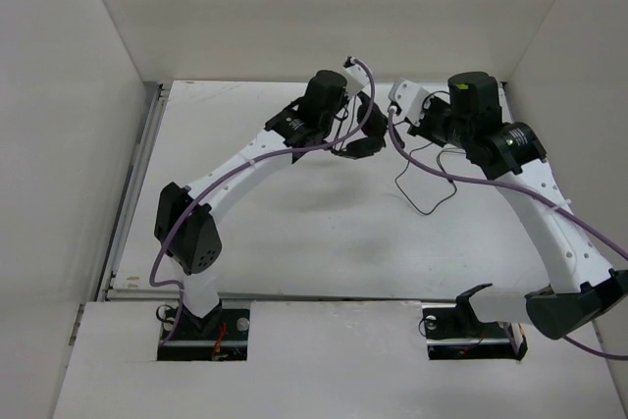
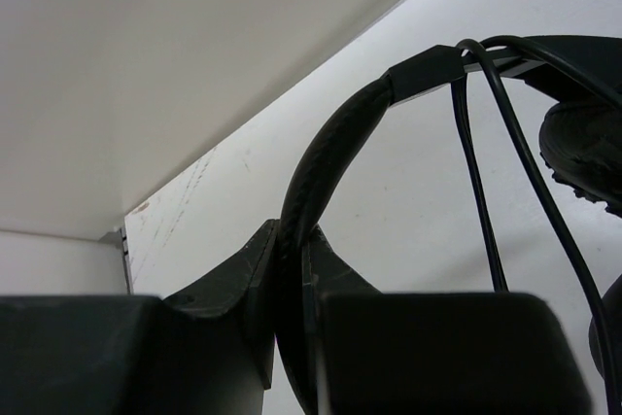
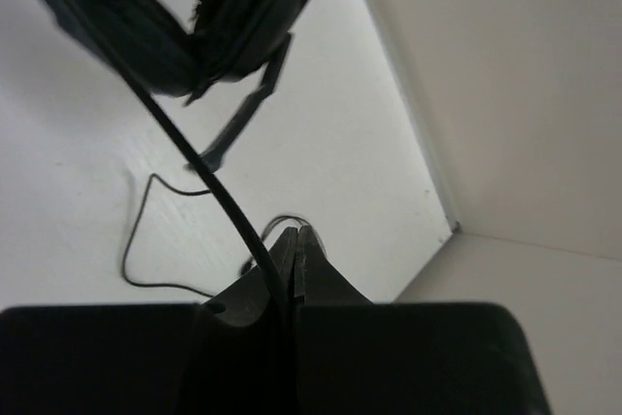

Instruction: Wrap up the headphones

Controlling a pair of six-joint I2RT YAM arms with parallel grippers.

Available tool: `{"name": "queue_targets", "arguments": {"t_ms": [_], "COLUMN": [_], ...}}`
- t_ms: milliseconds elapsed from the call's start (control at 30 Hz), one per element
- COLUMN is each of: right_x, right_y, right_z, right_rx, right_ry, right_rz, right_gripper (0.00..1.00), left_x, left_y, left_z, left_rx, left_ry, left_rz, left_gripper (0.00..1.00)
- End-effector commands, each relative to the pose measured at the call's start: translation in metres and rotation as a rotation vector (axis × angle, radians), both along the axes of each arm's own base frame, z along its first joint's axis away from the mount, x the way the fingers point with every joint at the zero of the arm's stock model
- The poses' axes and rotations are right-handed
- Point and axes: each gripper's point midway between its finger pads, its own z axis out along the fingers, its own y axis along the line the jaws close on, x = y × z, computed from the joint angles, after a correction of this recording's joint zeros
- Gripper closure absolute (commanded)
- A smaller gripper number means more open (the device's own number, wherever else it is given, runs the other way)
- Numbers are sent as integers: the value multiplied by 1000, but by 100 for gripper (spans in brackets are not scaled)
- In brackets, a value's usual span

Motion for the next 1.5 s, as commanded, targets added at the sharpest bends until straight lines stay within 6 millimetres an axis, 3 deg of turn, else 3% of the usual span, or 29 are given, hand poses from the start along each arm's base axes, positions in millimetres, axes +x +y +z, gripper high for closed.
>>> {"name": "queue_targets", "arguments": {"t_ms": [0, 167, 367, 567, 733, 933, 1133, 1233, 1467], "right_x": [22, 38, 56, 64, 69, 71, 68, 61, 31], "right_y": [-25, -29, -33, -38, -41, -41, -28, -17, 20], "right_z": [53, 71, 64, 42, 46, 61, 71, 70, 47], "right_rx": [-35, -4, 50, 213, 400, 497, 647, 783, 1063], "right_ry": [-249, -369, -474, -440, -392, -376, -296, -190, 130], "right_rz": [-108, -156, -182, -204, -222, -215, -158, -102, 85], "right_gripper": [100, 100, 100, 100, 100, 100, 99, 97, 95], "left_x": [-26, -53, -81, -115, -133, -164, -185, -191, -206], "left_y": [-7, -36, -61, -80, -91, -106, -115, -119, -132], "left_z": [15, 13, 42, 78, 98, 116, 130, 152, 214], "left_rx": [7, -57, -213, -374, -464, -514, -591, -643, -742], "left_ry": [10, 75, 98, 123, 150, 182, 246, 241, 170], "left_rz": [-84, -198, -308, -442, -515, -646, -729, -758, -832], "left_gripper": [99, 99, 99, 100, 100, 100, 100, 100, 100]}}
